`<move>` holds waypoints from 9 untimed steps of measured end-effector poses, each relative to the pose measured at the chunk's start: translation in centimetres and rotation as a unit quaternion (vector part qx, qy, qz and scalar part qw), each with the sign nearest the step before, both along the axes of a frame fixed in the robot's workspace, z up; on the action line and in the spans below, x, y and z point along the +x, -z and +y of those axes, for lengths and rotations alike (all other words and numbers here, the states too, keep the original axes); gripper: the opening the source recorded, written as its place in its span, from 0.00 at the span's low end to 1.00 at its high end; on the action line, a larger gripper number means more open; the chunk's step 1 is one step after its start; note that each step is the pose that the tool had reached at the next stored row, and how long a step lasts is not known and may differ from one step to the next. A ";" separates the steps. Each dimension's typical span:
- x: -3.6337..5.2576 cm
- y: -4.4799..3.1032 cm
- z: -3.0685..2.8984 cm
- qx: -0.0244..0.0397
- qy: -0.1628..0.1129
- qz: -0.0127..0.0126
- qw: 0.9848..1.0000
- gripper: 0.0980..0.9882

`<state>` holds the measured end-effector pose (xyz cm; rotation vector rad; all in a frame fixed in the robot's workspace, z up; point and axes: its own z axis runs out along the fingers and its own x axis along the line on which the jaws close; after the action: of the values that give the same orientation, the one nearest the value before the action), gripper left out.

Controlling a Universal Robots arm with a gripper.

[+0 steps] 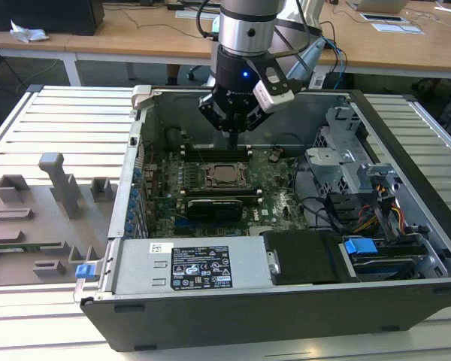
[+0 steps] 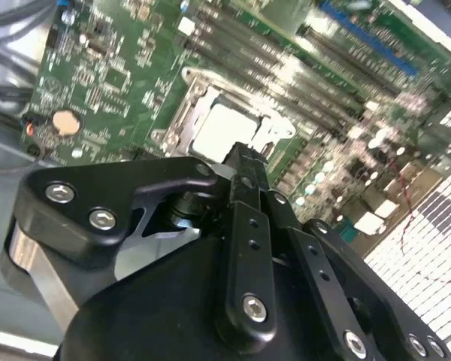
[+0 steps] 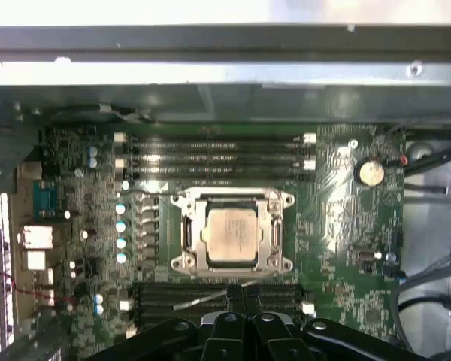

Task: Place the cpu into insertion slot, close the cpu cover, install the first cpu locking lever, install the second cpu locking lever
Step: 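Install the first cpu locking lever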

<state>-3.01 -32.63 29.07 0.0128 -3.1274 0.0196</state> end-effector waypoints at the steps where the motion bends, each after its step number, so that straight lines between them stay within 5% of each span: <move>1: 0.00 0.00 0.00 0.006 0.000 0.000 1.000 0.01; 9: -1.26 0.04 0.00 0.010 0.000 0.000 1.000 0.01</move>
<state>-4.28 -32.63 29.03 0.0130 -3.1274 -0.0127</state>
